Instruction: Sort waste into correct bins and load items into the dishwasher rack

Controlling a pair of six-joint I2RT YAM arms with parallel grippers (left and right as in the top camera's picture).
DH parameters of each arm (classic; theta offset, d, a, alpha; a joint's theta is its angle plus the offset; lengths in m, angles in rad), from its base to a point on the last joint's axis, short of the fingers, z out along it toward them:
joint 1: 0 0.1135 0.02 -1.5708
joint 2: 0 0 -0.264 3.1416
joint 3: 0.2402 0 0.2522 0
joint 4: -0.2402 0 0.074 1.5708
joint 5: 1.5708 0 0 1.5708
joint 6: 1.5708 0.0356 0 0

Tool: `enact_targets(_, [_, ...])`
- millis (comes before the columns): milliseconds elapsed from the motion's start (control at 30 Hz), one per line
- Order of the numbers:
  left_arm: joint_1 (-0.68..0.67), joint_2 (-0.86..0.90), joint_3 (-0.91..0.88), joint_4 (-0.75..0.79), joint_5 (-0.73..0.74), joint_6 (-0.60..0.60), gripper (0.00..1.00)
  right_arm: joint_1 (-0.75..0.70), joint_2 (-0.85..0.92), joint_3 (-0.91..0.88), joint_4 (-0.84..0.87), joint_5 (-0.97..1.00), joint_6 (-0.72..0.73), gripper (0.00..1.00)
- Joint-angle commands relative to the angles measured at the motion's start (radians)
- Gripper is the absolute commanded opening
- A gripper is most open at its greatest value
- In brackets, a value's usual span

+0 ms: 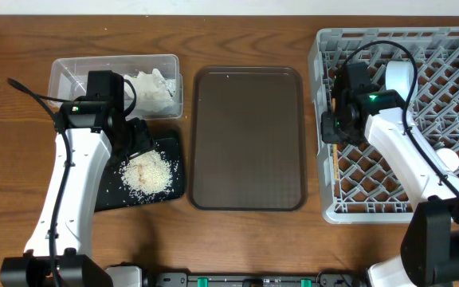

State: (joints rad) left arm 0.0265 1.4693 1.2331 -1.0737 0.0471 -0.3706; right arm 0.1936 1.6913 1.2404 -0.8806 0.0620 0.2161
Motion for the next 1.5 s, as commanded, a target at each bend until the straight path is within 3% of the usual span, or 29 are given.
enact_targets(0, [0.005,-0.004,-0.006,-0.003,0.026,-0.009,0.72,-0.006,0.002,-0.002,0.007,-0.045,-0.012,0.15])
enact_targets(133, [-0.002,-0.004,-0.006,0.007,0.047,-0.002,0.72,-0.008,0.001,0.013,0.01,-0.056,-0.012,0.28])
enact_targets(367, [-0.11,-0.006,-0.006,0.096,0.047,0.124,0.72,-0.072,-0.025,0.077,0.027,-0.147,-0.016,0.29])
enact_targets(467, [-0.178,-0.006,-0.006,0.165,0.047,0.164,0.73,-0.115,-0.051,0.09,0.075,-0.211,-0.016,0.41])
enact_targets(600, [-0.245,-0.006,-0.006,0.223,0.047,0.211,0.73,-0.163,-0.077,0.09,0.098,-0.262,-0.044,0.47])
enact_targets(800, [-0.252,-0.006,-0.006,0.127,0.047,0.217,0.73,-0.186,-0.09,0.09,-0.045,-0.21,-0.128,0.7])
enact_targets(900, [-0.245,-0.008,-0.006,0.05,0.046,0.217,0.73,-0.186,-0.107,0.09,-0.087,-0.19,-0.126,0.75])
enact_targets(1000, [-0.244,-0.024,-0.006,0.003,0.046,0.216,0.73,-0.186,-0.141,0.088,-0.128,-0.189,-0.124,0.71])
enact_targets(1200, [-0.244,-0.174,-0.064,0.035,0.045,0.209,0.73,-0.185,-0.321,-0.019,-0.077,-0.189,-0.126,0.69])
enact_targets(1333, [-0.244,-0.36,-0.164,0.106,0.015,0.177,0.73,-0.185,-0.514,-0.19,0.033,-0.186,-0.128,0.78])
enact_targets(1467, [-0.244,-0.592,-0.288,0.171,-0.017,0.164,0.73,-0.185,-0.736,-0.371,0.113,-0.183,-0.128,0.99])
